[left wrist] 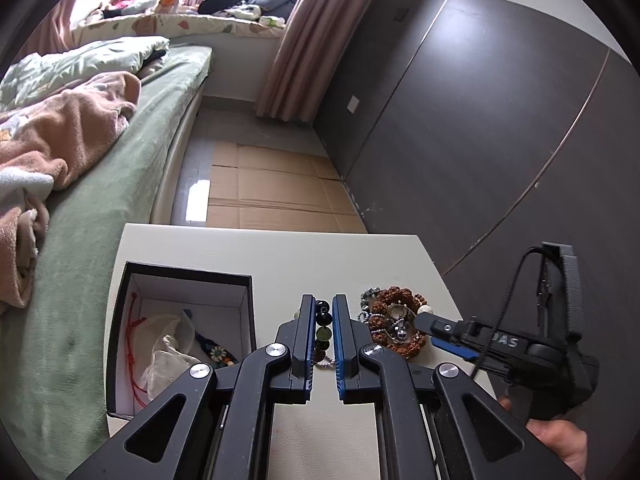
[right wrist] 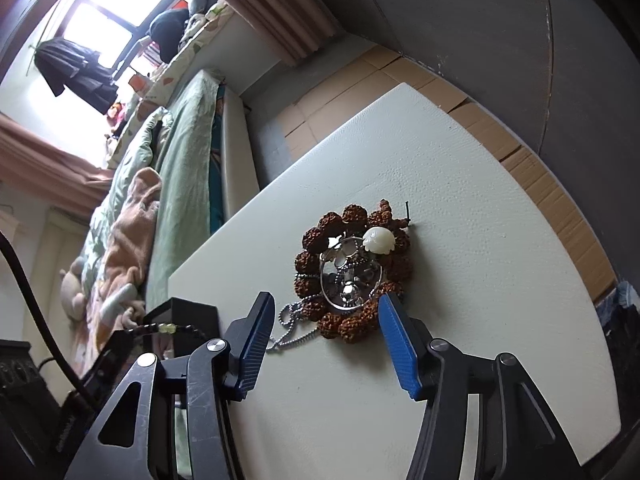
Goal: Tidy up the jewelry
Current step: 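Grasp the silver chain with the right tool while the left tool holds the black beads, then carry the black bracelet over the box with the left tool while the right tool lifts the chain toward it, then open the left tool to drop the black bead bracelet into the box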
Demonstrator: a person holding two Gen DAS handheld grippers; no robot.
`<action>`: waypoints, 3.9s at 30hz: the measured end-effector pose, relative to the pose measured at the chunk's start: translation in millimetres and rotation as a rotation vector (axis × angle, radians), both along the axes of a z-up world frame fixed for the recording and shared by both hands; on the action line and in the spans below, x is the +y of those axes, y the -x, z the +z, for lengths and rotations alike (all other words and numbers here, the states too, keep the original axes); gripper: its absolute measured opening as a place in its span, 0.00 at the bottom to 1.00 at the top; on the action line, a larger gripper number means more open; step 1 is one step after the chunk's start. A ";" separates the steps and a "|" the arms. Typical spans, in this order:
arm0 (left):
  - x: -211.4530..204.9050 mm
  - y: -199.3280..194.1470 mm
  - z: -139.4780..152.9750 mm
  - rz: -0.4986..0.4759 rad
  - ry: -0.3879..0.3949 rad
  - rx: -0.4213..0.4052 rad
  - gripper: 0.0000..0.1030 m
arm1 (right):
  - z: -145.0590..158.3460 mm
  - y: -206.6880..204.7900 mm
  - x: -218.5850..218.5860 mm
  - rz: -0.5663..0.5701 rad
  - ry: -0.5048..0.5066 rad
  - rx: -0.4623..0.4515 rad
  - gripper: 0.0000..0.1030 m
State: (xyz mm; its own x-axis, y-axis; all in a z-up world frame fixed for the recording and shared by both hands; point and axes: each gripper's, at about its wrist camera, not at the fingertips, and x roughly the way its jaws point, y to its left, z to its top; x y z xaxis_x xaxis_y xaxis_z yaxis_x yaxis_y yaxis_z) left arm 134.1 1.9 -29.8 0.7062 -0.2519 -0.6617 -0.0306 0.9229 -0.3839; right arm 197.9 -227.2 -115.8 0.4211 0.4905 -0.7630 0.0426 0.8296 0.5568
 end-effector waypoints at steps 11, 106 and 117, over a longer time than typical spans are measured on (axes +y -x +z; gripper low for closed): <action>8.3 -2.1 0.5 0.004 0.019 0.002 0.08 | -9.3 -16.7 14.6 0.021 0.069 0.007 0.44; 104.0 35.5 8.4 0.191 0.109 0.030 0.58 | 236.4 107.8 59.3 0.109 -0.278 -0.717 0.15; 142.2 52.6 14.0 0.277 0.158 0.007 0.58 | 261.6 104.2 110.8 0.196 -0.243 -0.740 0.15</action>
